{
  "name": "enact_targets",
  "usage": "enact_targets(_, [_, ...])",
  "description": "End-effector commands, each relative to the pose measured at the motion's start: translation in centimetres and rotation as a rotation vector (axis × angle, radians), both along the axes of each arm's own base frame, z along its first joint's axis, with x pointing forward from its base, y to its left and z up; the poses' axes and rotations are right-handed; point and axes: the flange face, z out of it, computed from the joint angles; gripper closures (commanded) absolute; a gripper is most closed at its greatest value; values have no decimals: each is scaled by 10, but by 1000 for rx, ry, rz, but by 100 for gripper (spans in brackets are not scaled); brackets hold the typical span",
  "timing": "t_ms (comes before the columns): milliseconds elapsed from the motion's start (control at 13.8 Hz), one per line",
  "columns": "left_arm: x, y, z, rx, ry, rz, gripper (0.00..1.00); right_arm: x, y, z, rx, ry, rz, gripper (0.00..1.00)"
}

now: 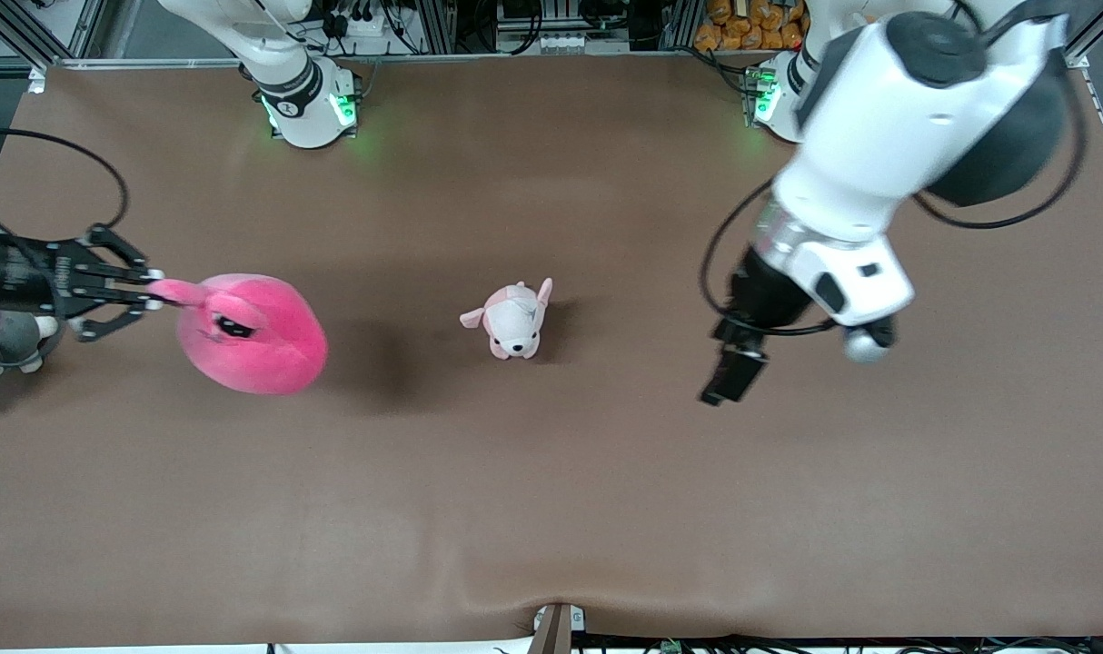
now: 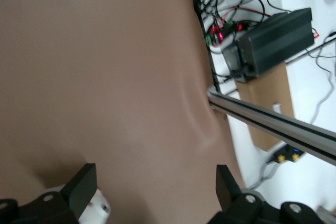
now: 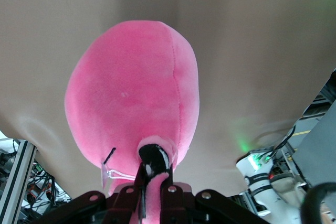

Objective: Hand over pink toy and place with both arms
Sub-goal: 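Carry the pink plush with the right gripper while the left gripper withdraws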

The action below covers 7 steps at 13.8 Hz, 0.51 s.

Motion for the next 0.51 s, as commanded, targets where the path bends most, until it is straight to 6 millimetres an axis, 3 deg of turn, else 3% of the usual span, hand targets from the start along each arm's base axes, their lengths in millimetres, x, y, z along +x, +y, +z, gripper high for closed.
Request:
enact_targets(0, [-17, 56, 21, 74, 7, -87, 0, -5, -38, -29, 1, -12, 94, 100])
enact_targets(217, [-28, 111, 37, 89, 36, -195, 0, 0, -96, -124, 70, -29, 231, 100])
enact_targets(362, [-36, 141, 44, 126, 45, -269, 0, 2, -116, -181, 117, -1, 248, 100])
enact_targets(434, [-40, 160, 49, 119, 53, -290, 0, 2, -119, -200, 133, 7, 259, 100])
